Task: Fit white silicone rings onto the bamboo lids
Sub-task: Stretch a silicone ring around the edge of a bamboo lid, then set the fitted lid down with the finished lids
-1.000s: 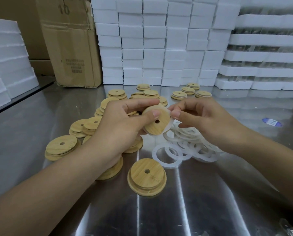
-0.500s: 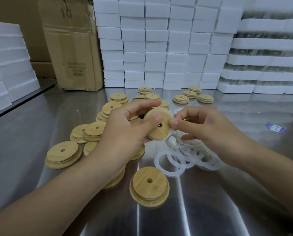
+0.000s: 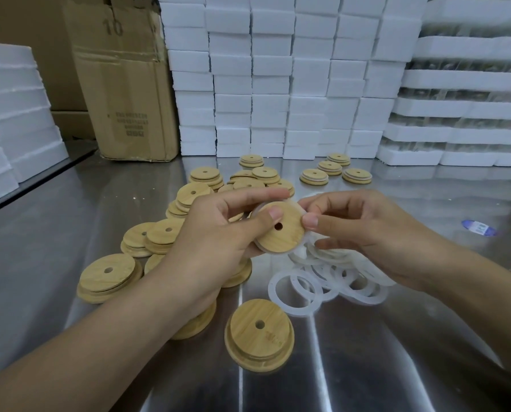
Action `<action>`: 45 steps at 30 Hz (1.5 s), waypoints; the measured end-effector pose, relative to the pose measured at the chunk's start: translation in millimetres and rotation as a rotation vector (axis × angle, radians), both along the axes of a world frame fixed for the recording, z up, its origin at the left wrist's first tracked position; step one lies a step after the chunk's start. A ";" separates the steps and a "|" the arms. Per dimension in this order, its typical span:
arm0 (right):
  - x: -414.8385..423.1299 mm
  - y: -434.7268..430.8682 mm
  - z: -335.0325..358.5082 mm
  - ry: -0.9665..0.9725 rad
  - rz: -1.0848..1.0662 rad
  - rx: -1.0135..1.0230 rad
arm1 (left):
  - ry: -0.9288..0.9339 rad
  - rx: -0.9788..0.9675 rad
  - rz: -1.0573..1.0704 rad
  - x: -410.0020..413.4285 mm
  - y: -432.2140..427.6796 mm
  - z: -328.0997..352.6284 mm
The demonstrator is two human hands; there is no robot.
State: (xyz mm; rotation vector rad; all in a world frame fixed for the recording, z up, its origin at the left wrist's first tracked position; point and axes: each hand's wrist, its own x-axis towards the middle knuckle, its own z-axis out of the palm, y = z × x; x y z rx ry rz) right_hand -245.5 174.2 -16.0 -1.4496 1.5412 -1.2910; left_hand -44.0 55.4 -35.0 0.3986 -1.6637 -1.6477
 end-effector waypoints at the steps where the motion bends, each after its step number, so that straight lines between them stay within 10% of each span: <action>1: 1.9 -0.5 -0.9 -0.001 -0.012 -0.006 | 0.017 0.008 0.006 -0.1 -0.6 -0.1; 17: 9.6 -1.6 -1.5 0.080 -0.074 -0.176 | -0.043 -0.148 0.103 0.5 1.0 -0.4; 25: -118.1 15.8 -6.7 0.053 -0.826 -0.009 | -0.081 -0.137 0.254 2.6 -5.5 2.8; 29: -152.3 19.8 -33.2 0.371 -0.957 0.183 | -0.112 -0.122 0.272 0.2 -5.1 0.8; 37: -151.4 24.1 -37.3 0.699 -0.902 0.143 | -0.142 -0.076 0.364 1.3 -9.5 -1.4; 45: -135.2 18.2 -34.7 0.506 -0.511 0.179 | -0.161 -0.058 0.387 0.7 -8.6 -0.1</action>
